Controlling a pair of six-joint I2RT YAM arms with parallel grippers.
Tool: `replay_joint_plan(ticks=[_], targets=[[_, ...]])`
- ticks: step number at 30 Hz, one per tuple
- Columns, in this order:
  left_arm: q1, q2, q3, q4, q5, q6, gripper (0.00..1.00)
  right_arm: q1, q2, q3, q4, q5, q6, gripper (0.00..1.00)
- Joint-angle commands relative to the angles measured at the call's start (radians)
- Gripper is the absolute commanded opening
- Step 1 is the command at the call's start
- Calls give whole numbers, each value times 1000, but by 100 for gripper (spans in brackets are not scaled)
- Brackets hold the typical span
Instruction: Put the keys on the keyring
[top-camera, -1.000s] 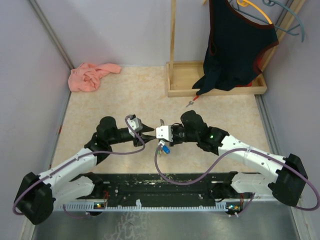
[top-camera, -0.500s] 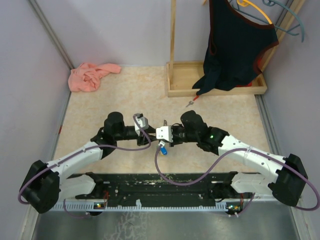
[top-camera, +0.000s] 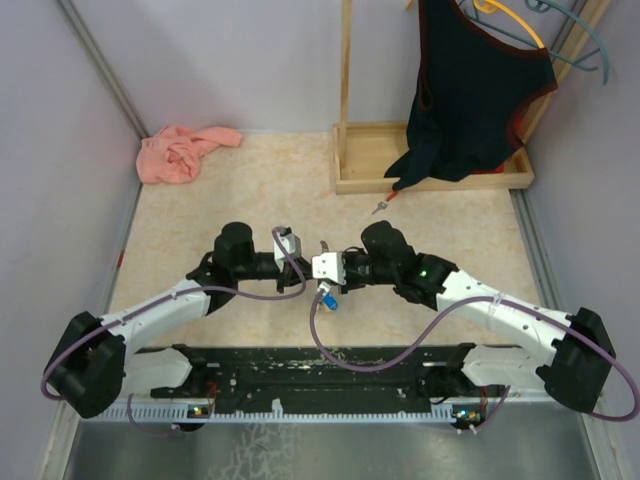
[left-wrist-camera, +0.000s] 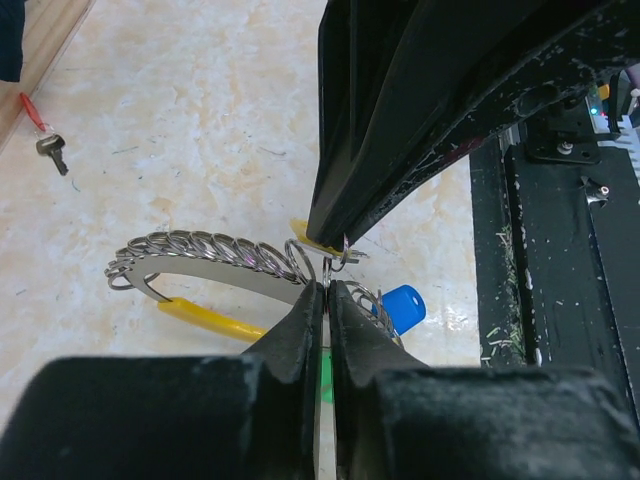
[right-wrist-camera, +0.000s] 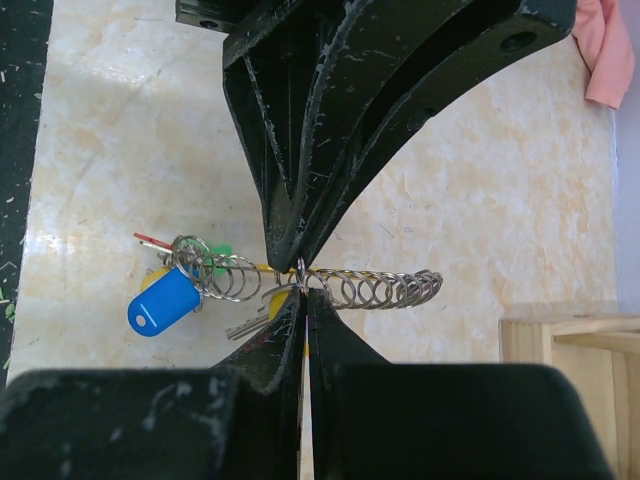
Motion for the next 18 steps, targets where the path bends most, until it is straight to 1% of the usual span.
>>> replay_joint_plan(ticks=[1, 4, 11, 15, 18], targets=[[-5, 1, 36, -2, 27, -28, 4, 5, -9, 51, 65, -20, -2, 0], [-5, -8, 35, 4, 23, -57, 0, 4, -12, 46, 66, -16, 0, 0], [-4, -15, 23, 22, 6, -99, 0, 4, -14, 34, 77, -15, 7, 0], [-5, -18, 7, 99, 1, -170, 0, 5, -17, 27, 80, -16, 13, 0], [-5, -33, -11, 165, -69, -244, 0, 5, -25, 15, 82, -9, 19, 0]])
